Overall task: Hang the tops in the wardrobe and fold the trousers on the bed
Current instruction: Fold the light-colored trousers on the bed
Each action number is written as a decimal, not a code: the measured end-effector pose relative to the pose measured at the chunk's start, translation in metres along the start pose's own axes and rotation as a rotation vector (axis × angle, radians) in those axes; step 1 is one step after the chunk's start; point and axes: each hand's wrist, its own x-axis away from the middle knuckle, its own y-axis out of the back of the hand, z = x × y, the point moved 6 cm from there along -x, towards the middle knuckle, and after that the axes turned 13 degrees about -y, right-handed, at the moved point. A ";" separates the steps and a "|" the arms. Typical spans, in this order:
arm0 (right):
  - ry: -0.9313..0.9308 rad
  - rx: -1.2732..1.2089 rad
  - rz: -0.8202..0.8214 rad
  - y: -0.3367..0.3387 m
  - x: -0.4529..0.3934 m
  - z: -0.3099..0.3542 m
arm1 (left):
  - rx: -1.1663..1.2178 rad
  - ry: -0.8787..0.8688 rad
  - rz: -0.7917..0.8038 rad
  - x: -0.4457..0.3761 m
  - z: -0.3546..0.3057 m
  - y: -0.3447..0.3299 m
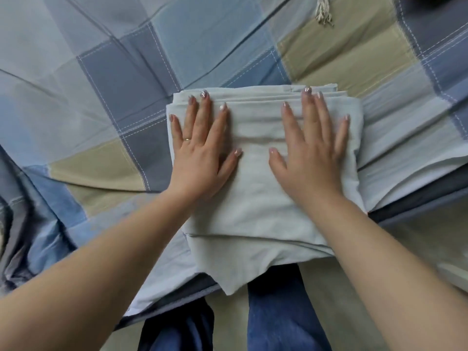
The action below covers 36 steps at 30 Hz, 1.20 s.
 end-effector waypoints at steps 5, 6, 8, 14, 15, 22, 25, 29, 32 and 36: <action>-0.110 -0.051 0.081 0.002 0.111 -0.029 | 0.023 -0.095 -0.053 0.096 -0.027 -0.003; -0.163 -0.047 0.100 -0.003 0.119 -0.046 | 0.008 -0.073 -0.040 0.103 -0.027 -0.010; -0.199 -0.071 0.111 -0.015 0.115 -0.065 | -0.008 -0.039 -0.004 0.102 -0.024 -0.024; -0.150 -0.088 0.109 -0.050 0.105 -0.074 | -0.080 -0.056 0.027 0.101 -0.016 -0.056; -0.152 -0.087 0.130 -0.052 0.106 -0.075 | -0.078 -0.048 0.046 0.102 -0.017 -0.058; -0.379 -0.541 0.095 0.000 0.075 -0.097 | 0.144 0.115 0.074 0.105 -0.016 -0.032; -0.627 -0.815 0.273 0.003 0.043 -0.109 | 0.317 0.398 -0.155 0.111 -0.001 -0.004; -0.802 -0.955 0.522 -0.006 0.015 -0.111 | 0.842 0.872 -0.305 0.103 0.026 -0.005; -0.906 -1.090 0.780 -0.020 0.025 -0.101 | 1.093 0.878 -0.138 0.090 0.046 -0.018; -0.957 -1.234 0.829 -0.023 0.049 -0.094 | 1.186 0.851 -0.010 0.088 0.050 -0.016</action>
